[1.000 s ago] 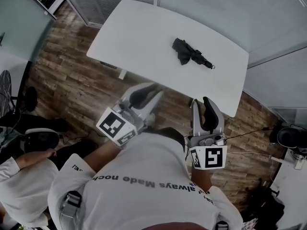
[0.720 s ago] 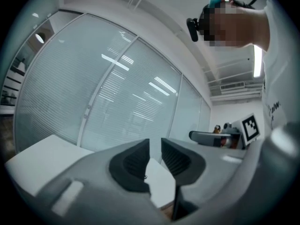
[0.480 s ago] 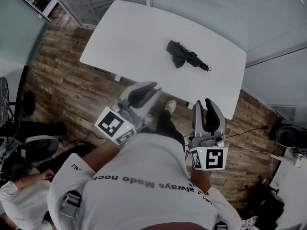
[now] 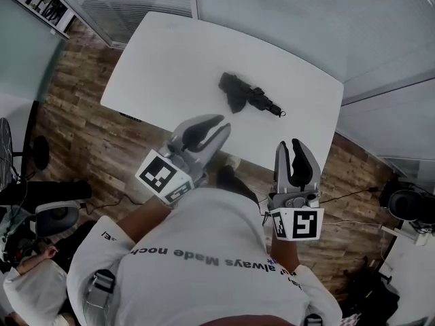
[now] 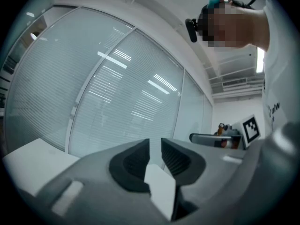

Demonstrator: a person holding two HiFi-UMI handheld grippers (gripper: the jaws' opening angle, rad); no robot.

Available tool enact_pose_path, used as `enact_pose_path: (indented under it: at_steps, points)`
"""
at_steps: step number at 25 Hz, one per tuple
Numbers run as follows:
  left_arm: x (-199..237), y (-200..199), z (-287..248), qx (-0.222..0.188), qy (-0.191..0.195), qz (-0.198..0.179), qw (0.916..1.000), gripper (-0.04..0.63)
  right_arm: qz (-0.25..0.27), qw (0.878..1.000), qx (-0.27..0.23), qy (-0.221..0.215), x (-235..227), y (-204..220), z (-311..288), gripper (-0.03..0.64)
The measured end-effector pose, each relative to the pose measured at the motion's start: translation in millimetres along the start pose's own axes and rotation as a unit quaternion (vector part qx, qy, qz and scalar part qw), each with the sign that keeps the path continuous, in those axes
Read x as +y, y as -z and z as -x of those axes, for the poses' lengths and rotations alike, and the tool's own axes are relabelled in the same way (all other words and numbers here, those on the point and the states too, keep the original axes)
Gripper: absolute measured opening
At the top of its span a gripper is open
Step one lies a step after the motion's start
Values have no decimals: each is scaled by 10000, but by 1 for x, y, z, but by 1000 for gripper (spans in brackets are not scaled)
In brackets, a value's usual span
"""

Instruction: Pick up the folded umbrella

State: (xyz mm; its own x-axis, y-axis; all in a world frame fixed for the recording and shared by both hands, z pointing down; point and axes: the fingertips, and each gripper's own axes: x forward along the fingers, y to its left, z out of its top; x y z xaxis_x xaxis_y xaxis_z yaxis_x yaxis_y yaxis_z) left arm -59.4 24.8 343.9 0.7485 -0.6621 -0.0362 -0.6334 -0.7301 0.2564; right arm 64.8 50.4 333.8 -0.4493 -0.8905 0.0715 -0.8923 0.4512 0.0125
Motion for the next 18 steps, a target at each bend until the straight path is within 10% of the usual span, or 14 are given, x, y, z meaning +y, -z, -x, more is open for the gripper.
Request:
enact_pose_path:
  at_steps: [18]
  points:
    - [15, -4, -169, -14, -229, -139, 9996, 80, 82, 9997, -120, -208, -161, -9, -55, 95]
